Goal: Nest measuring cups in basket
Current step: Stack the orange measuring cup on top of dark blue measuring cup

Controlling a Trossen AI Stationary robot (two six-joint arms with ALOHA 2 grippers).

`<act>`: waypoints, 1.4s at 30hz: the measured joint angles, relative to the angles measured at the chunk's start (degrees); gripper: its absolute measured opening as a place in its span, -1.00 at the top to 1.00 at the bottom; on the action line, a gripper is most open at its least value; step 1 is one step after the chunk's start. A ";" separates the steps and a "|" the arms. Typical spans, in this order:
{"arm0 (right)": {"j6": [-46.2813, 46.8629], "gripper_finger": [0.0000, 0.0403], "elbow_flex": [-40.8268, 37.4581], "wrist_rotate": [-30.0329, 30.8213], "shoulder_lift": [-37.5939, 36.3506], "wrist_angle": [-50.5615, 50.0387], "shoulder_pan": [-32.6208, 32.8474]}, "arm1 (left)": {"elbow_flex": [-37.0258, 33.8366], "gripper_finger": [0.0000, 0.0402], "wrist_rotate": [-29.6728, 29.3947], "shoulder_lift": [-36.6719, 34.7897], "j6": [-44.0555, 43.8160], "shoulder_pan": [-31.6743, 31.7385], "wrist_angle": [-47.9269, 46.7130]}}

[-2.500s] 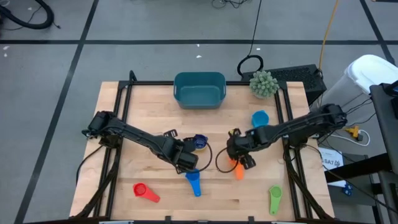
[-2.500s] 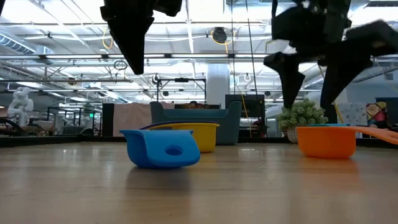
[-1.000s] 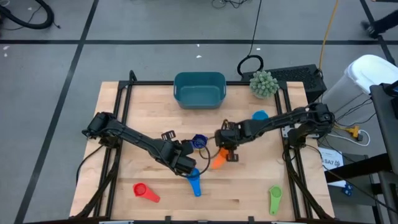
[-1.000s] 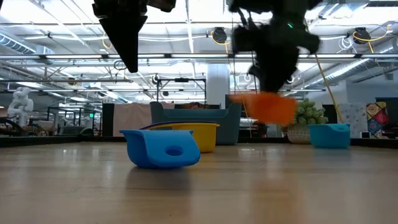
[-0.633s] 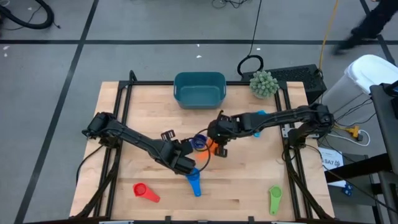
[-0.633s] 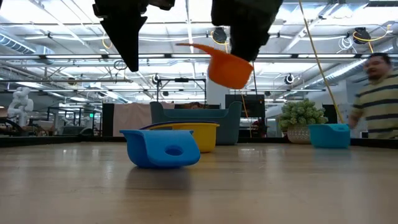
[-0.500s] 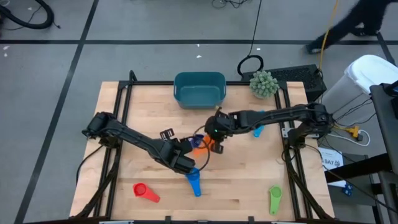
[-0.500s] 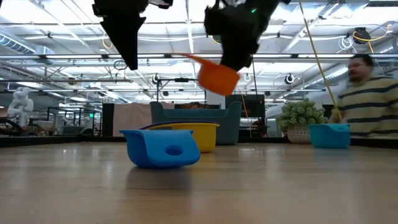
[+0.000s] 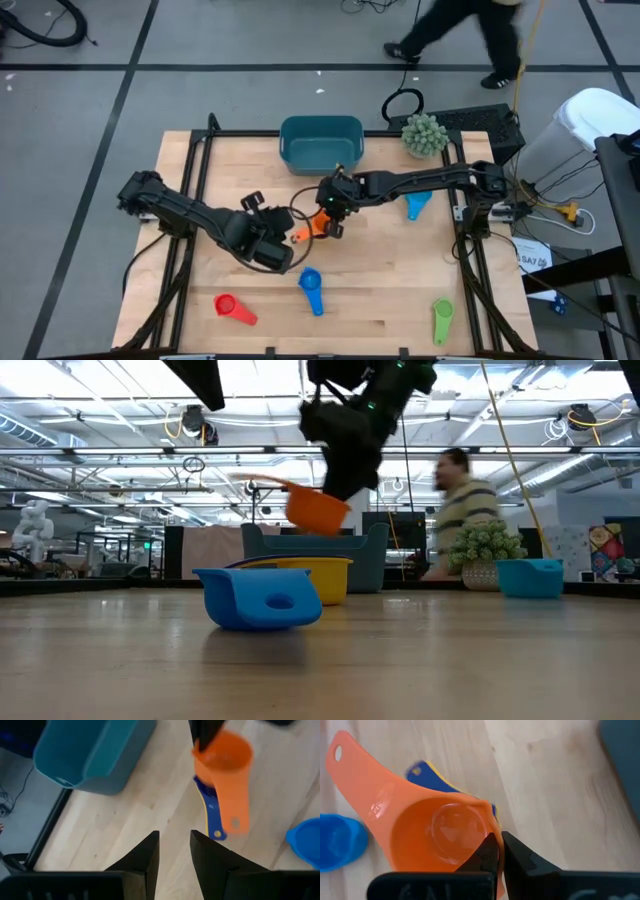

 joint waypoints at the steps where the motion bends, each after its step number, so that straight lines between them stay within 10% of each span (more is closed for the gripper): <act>1: -0.17 1.00 0.94 0.01 0.17 0.01 0.05 | 0.00 0.44 -0.17 -0.41 0.25 -0.02 -0.02; 42: 0.82 0.76 2.07 0.00 5.43 -1.14 0.03 | 0.00 0.44 -1.35 -0.64 -1.18 -1.38 -2.61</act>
